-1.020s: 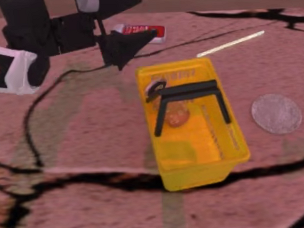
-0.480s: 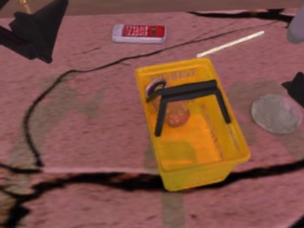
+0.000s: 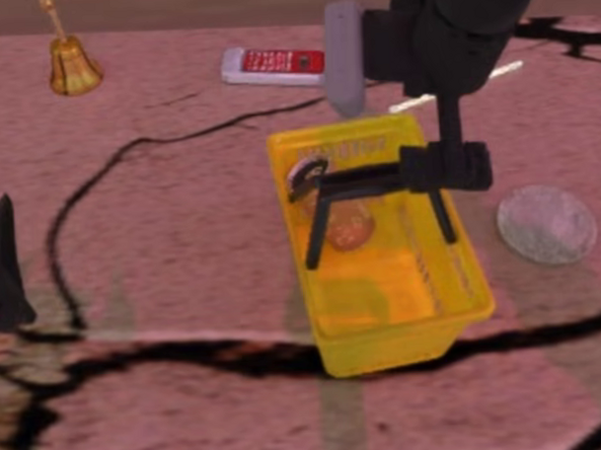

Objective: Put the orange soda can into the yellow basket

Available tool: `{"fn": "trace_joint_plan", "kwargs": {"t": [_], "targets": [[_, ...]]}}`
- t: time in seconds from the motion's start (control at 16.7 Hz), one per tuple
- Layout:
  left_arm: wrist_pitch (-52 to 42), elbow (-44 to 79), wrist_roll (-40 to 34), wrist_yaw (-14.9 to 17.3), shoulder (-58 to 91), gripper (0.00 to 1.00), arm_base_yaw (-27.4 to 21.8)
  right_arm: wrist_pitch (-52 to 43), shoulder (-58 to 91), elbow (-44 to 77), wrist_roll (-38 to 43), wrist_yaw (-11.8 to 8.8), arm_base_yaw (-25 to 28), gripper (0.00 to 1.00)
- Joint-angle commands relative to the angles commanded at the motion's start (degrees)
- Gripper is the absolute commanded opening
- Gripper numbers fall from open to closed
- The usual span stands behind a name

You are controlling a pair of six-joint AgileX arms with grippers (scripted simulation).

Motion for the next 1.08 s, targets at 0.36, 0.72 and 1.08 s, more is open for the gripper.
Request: {"fn": "trace_joint_plan", "kwargs": {"t": [0.36,0.72,1.08], "targets": [[-5.7,-10.2,3.2,-9.3,-16.5,1.0,1.3,-11.3,15.7,14.6,-7.3,0.1,4.5,1.0],[-5.8,-10.5,3.4,-9.6,-17.1,1.0,1.3,-11.7,16.3,15.1,-7.5,0.1,4.4,1.0],[-5.8,-10.5,3.4,-9.6,-17.1,1.0,1.3,-7.0,15.2,9.2,-7.6,0.1,4.6,1.0]]}}
